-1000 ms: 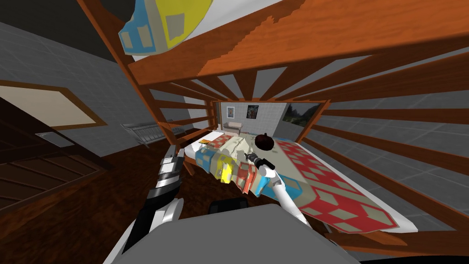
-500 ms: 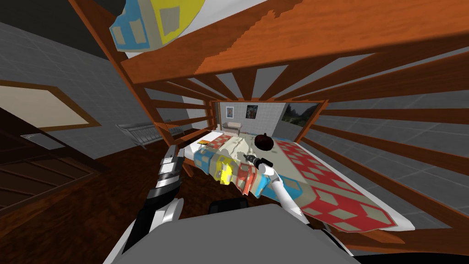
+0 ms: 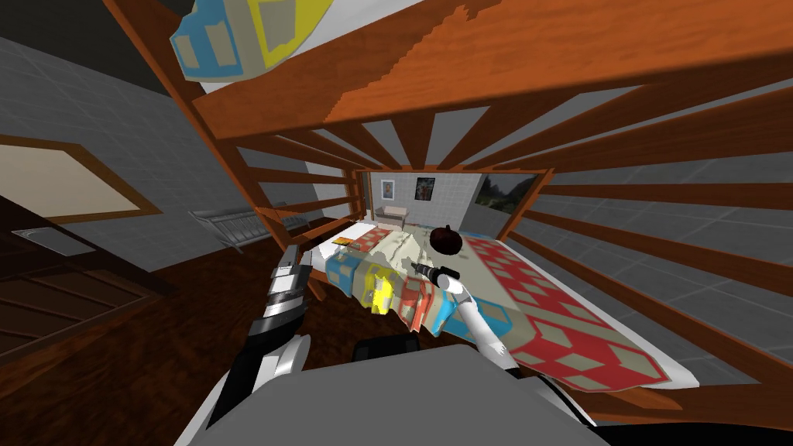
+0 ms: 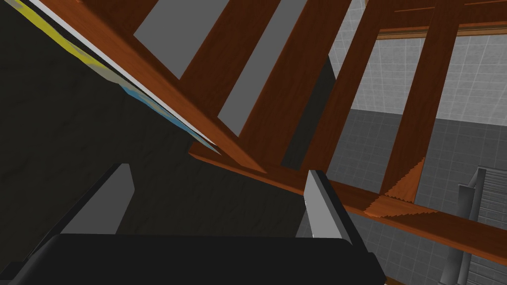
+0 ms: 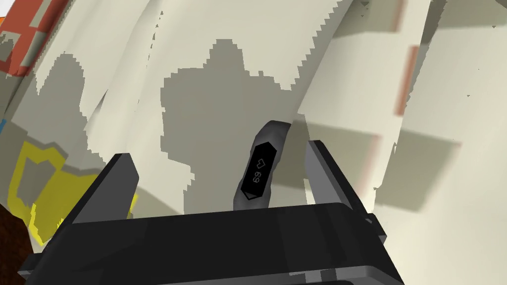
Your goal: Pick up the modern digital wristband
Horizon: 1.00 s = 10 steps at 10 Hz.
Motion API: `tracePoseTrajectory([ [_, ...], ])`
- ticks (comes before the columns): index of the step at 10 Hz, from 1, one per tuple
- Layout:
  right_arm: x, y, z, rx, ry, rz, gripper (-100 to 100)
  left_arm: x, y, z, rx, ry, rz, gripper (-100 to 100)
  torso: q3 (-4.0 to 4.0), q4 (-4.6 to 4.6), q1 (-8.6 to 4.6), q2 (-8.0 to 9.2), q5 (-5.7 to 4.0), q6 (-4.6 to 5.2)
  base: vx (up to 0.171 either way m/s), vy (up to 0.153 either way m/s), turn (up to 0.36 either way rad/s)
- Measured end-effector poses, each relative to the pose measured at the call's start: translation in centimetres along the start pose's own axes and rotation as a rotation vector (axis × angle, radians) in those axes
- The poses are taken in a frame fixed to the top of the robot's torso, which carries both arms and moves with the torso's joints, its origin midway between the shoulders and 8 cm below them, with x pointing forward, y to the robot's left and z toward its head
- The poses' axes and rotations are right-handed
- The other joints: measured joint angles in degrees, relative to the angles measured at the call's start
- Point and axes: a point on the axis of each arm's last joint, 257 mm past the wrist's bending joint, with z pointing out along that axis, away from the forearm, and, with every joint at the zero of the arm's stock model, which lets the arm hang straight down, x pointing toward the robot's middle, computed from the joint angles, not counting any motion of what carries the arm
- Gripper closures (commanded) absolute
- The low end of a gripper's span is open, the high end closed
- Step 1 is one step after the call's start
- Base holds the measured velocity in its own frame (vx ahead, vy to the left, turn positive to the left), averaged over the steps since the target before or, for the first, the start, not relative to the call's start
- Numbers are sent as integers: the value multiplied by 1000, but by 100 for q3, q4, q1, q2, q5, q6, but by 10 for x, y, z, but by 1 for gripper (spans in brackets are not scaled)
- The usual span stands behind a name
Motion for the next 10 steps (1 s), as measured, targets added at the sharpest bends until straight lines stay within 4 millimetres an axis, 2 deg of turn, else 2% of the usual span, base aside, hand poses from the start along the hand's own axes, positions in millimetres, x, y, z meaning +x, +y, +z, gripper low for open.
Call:
tracePoseTrajectory([
  [10, -34, 9, 7, 10, -216, 324, -100, 0, 0, 0, 0, 0, 0, 0, 1, 0, 2, 1, 0, 0, 20, 5, -19],
])
